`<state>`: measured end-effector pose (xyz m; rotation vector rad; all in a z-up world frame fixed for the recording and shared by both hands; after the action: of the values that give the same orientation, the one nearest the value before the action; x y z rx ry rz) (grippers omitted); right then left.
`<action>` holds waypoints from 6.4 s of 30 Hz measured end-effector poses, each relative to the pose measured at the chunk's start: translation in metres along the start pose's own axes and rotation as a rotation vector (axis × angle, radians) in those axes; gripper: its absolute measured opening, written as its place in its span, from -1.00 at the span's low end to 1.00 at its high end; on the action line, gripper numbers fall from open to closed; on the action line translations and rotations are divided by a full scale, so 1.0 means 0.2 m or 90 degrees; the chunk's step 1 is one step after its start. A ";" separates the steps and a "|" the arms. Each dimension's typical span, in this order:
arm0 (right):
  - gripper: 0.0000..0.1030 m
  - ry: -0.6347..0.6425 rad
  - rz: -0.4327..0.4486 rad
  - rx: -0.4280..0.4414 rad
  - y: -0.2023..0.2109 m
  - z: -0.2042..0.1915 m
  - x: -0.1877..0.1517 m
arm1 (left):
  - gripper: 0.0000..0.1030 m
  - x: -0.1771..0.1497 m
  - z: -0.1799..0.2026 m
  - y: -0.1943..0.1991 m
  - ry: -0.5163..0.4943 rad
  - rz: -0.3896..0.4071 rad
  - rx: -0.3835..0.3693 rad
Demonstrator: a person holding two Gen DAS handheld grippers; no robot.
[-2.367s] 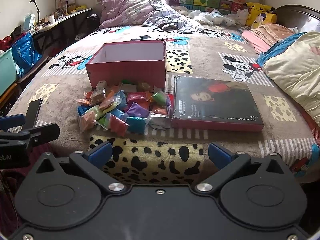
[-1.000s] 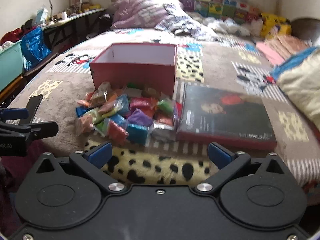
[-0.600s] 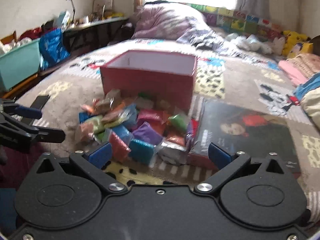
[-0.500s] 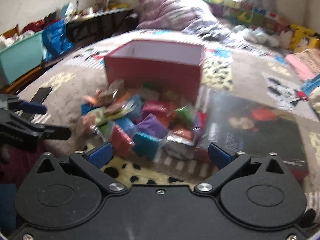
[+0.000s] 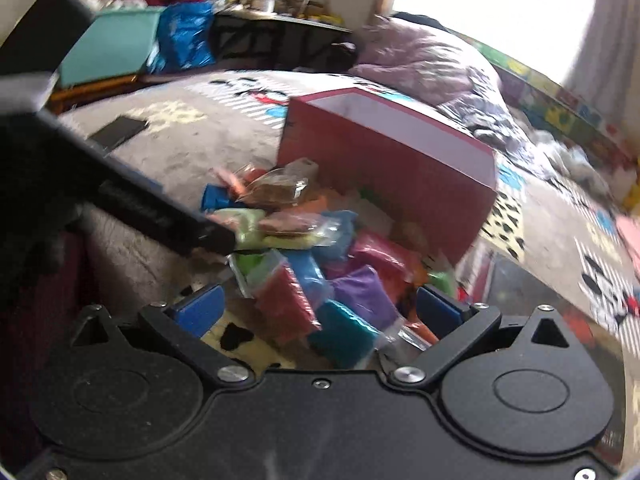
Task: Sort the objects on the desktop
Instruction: 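Reach the left gripper down to the orange clay packet and close on it, then lift the orange packet with the left gripper over the pink shoebox, then lower the orange packet into the shoebox and open the left gripper, then grasp the red clay packet with the right gripper while the left gripper returns to the pile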
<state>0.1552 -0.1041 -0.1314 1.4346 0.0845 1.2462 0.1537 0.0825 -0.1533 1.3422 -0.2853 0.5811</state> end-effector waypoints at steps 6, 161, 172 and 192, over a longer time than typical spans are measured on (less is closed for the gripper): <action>0.98 0.075 -0.004 -0.010 -0.10 -0.10 0.01 | 0.87 0.00 -0.05 -0.08 0.027 -0.001 -0.001; -0.31 -0.219 0.029 0.107 -0.18 0.27 -0.31 | -0.21 1.15 0.00 -0.48 -0.061 -0.042 0.039; -0.31 -0.217 0.047 0.104 -0.11 0.25 -0.28 | 0.52 1.06 0.03 -0.27 -0.056 0.002 0.017; -0.31 -0.288 0.106 0.131 0.10 0.41 -0.15 | 0.52 0.58 0.08 0.03 -0.074 0.088 0.012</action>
<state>0.1880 -0.1869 -0.1147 1.9040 -0.2239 1.0381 0.2484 0.0945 -0.0853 1.3837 -0.4702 0.6231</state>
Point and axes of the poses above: each gripper's, at about its wrist camera, not at the fingertips, and y roughly against the way its jaws point, z to its right, x to its top, the point moved 1 cm from there along -y, roughly the way its jaws point, and after that the axes turned 12 degrees about -z, right-handed, at the moved point
